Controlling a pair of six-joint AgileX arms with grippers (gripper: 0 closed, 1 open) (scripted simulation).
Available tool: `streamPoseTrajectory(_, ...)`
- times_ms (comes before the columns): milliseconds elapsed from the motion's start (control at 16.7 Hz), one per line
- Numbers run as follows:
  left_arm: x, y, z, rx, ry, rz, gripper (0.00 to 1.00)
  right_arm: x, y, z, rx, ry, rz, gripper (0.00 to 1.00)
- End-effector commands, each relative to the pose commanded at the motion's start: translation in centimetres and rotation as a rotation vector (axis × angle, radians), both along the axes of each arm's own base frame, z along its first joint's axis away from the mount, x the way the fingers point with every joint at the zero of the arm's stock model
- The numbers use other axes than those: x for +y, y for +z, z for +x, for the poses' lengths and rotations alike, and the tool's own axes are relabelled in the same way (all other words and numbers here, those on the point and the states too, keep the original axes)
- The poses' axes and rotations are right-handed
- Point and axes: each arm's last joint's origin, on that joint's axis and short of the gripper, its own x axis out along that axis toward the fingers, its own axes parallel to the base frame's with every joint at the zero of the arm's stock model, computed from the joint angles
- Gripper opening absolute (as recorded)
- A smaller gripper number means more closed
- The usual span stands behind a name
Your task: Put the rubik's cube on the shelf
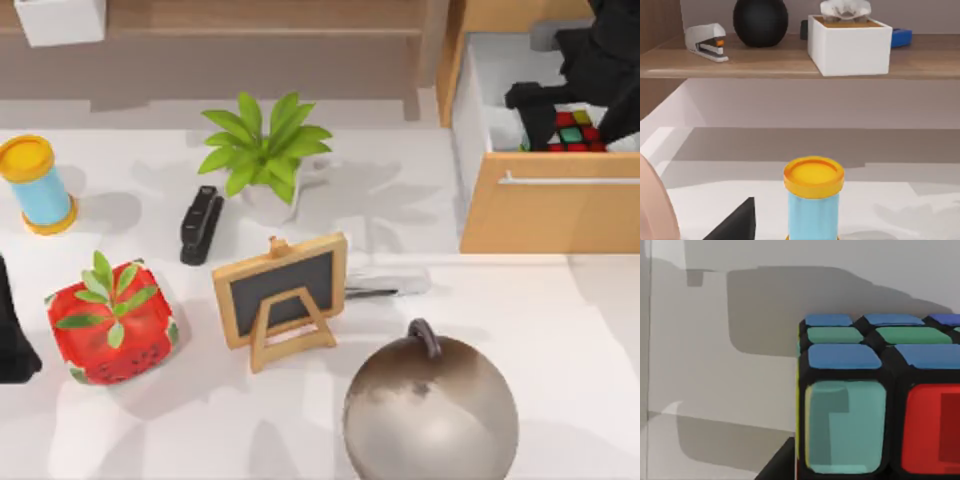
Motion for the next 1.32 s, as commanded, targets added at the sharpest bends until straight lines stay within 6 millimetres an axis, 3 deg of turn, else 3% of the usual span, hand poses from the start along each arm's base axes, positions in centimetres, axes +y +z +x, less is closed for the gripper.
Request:
streamPoseTrajectory(360, 0.0, 0.0, 0.0, 0.000, 0.000, 0.000, 1.00, -0.5, 2.1, -0.9, -0.044, 0.131, 0.035, 0.00)
streamPoseTrajectory(600, 0.0, 0.0, 0.0, 0.000, 0.000, 0.000, 1.00, -1.2, 3.4, -0.7, -0.052, 0.120, 0.035, 0.00)
streamPoseTrajectory(1320, 0.0, 0.0, 0.0, 0.000, 0.000, 0.000, 1.00, 0.4, 2.9, 0.3, -0.004, -0.047, -0.033, 0.00)
